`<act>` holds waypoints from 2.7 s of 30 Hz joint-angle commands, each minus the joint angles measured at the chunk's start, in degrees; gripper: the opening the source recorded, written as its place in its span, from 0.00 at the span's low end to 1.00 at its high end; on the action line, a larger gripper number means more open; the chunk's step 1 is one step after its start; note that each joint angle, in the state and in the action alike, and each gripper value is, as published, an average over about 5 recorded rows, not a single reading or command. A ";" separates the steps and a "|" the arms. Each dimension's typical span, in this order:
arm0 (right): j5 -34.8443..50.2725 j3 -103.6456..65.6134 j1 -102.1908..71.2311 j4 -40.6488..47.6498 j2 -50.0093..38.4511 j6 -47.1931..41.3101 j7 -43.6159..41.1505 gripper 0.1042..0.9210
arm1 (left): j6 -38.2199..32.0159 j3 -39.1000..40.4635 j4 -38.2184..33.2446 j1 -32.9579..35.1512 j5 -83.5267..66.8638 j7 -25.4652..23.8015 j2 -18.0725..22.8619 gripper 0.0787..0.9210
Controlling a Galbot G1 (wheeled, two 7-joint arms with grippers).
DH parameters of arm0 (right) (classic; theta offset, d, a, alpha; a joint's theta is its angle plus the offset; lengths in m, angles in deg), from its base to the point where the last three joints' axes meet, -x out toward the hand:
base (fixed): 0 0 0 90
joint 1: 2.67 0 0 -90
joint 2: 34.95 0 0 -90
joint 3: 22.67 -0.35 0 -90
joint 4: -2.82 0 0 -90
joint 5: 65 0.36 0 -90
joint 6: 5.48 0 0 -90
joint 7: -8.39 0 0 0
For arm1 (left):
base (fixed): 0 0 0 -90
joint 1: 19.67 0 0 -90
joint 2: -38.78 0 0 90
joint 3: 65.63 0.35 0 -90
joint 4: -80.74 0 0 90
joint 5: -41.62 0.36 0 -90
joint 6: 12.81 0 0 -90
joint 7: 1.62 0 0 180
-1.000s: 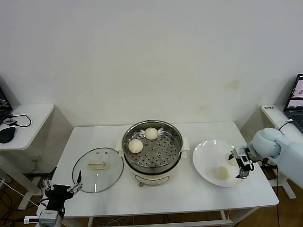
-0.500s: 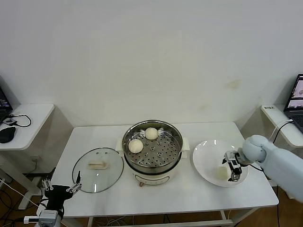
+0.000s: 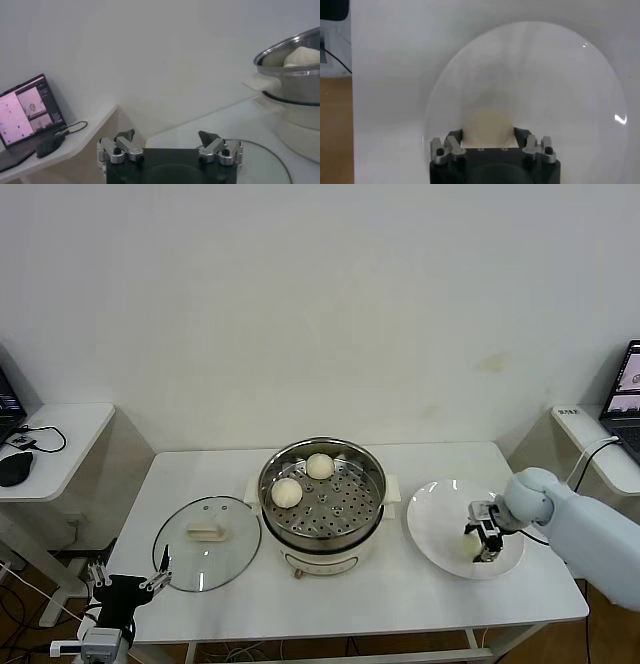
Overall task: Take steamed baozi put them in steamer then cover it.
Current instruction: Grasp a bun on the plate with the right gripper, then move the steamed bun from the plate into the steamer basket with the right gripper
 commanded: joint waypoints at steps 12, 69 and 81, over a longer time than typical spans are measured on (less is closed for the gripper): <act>12.78 19.53 35.62 -4.69 -2.62 -1.63 -4.18 0.66 | 0.03 0.56 -0.92 -0.55 -0.41 -0.07 -0.61 0.88; 11.44 41.26 39.43 -11.75 28.20 17.56 5.95 0.66 | -0.11 -2.33 -0.38 -0.46 -1.41 0.06 1.69 0.88; 11.02 41.63 40.04 -12.14 28.45 18.64 5.54 0.68 | -0.26 -2.42 -0.45 -0.35 -1.53 0.13 1.81 0.88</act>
